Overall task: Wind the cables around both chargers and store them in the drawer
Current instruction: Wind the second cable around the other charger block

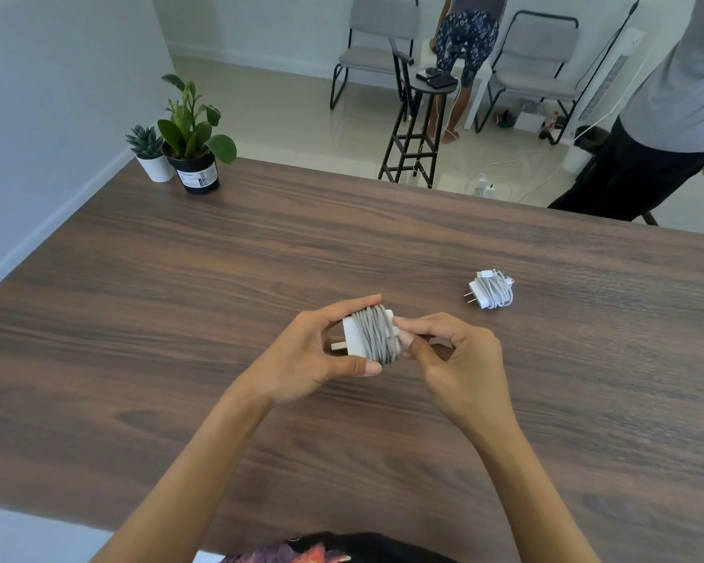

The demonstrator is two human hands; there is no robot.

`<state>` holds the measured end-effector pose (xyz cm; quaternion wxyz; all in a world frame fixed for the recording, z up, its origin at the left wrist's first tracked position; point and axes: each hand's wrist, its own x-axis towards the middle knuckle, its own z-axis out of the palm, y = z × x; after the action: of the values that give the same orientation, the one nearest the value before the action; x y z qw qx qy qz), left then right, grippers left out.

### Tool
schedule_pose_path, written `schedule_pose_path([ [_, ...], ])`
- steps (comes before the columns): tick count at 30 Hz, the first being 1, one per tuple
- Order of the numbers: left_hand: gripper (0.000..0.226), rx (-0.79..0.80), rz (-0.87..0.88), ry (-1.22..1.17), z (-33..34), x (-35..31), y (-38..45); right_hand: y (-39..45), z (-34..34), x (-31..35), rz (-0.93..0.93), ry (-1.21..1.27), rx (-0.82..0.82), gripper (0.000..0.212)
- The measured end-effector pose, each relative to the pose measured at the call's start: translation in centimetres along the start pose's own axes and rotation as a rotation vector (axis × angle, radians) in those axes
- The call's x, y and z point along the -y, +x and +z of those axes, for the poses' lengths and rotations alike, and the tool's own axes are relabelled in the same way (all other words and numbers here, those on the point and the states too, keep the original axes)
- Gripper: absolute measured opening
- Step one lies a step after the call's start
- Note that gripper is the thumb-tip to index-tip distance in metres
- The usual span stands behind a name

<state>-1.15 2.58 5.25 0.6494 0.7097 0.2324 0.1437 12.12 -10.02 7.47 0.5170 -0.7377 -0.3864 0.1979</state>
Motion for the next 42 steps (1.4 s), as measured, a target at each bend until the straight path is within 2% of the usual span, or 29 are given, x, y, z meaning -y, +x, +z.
schedule_pose_path([
  [3,0.074,-0.017,0.004,0.006,0.1,0.0,0.0,-0.1,0.0,-0.3,-0.013,-0.011,-0.027,0.029],
  [7,0.074,-0.054,0.006,-0.028,0.5,0.0,0.0,-0.1,0.2,-0.3,0.123,0.177,-0.129,0.018],
  [11,0.075,-0.081,0.025,-0.023,0.8,-0.2,0.0,-0.5,0.9,-0.4,0.148,0.228,-0.212,0.012],
  [26,0.074,-0.129,0.065,0.026,1.8,-1.0,0.2,-1.5,2.3,-1.4,-0.099,0.151,-0.34,0.025],
  [33,0.073,-0.149,0.046,-0.046,1.2,-1.7,-0.3,-1.0,1.3,-1.9,-0.163,0.071,-0.17,0.038],
  [38,0.071,-0.14,0.024,-0.104,0.8,-1.6,-0.4,-1.1,1.3,-1.9,-0.092,0.195,-0.241,0.028],
  [42,0.069,-0.148,0.026,-0.148,1.0,-1.7,-0.4,-1.2,1.7,-2.1,-0.102,0.198,-0.278,0.023],
])
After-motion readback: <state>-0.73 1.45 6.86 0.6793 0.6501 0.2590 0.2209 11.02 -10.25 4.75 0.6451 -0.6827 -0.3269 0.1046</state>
